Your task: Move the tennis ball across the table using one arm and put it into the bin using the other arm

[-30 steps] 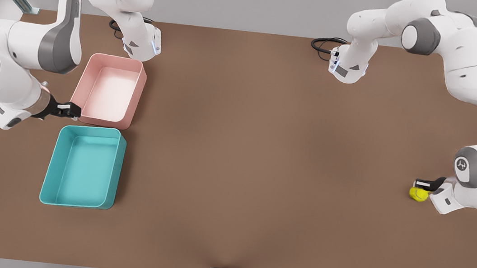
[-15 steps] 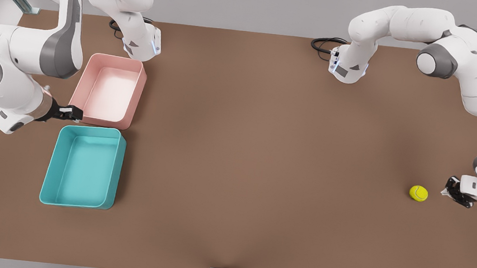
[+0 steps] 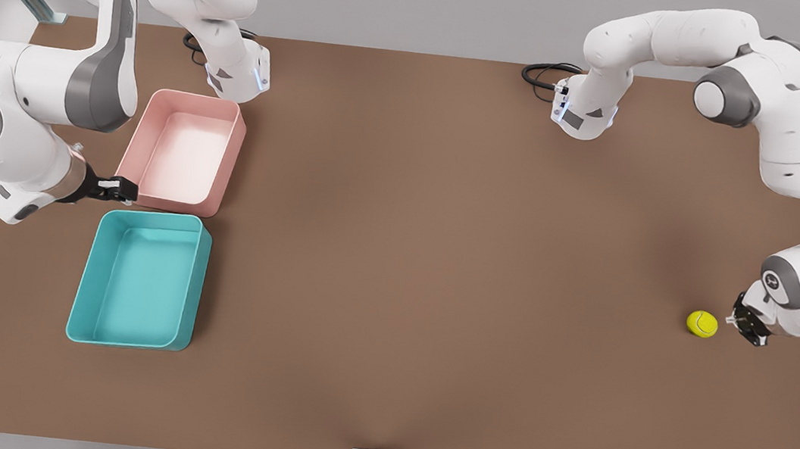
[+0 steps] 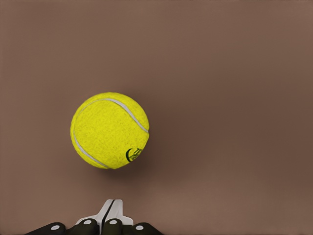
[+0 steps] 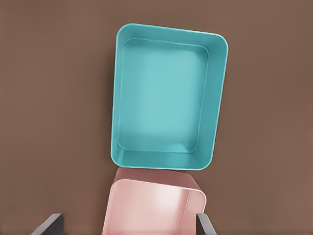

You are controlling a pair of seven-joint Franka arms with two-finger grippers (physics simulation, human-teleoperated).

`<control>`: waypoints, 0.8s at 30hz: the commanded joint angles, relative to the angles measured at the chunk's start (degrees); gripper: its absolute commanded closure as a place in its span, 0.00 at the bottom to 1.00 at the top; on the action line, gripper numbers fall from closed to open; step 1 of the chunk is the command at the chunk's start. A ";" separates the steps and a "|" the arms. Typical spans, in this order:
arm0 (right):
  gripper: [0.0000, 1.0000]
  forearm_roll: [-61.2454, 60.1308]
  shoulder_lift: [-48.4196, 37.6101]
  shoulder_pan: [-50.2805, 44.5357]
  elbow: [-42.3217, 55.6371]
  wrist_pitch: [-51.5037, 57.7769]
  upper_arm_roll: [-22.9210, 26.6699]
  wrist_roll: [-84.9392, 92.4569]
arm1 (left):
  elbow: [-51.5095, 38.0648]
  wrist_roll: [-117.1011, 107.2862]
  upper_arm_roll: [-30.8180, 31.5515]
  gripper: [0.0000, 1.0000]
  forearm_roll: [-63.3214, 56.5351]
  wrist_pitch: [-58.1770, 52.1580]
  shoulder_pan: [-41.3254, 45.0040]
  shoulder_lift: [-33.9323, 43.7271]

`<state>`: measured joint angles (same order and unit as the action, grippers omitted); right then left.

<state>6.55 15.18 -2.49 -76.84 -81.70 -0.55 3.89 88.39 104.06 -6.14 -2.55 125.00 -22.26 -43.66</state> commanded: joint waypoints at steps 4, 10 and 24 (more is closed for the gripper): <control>0.00 0.04 -0.07 0.03 0.03 0.05 0.02 -0.11 | 1.00 -8.79 -0.54 0.79 -0.27 1.82 0.29 -0.55; 0.00 0.04 -0.07 -0.06 0.03 0.05 0.02 -0.11 | 1.00 -9.14 -0.62 0.79 -0.27 1.65 1.35 -1.17; 0.00 0.04 -0.07 -0.06 0.11 -0.04 0.02 -0.11 | 9.00 -89.79 6.59 0.28 13.18 -12.31 21.99 15.15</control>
<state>6.62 15.18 -2.54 -76.76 -81.70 -0.53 3.81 97.58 70.50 1.49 10.60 118.81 -1.94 -30.86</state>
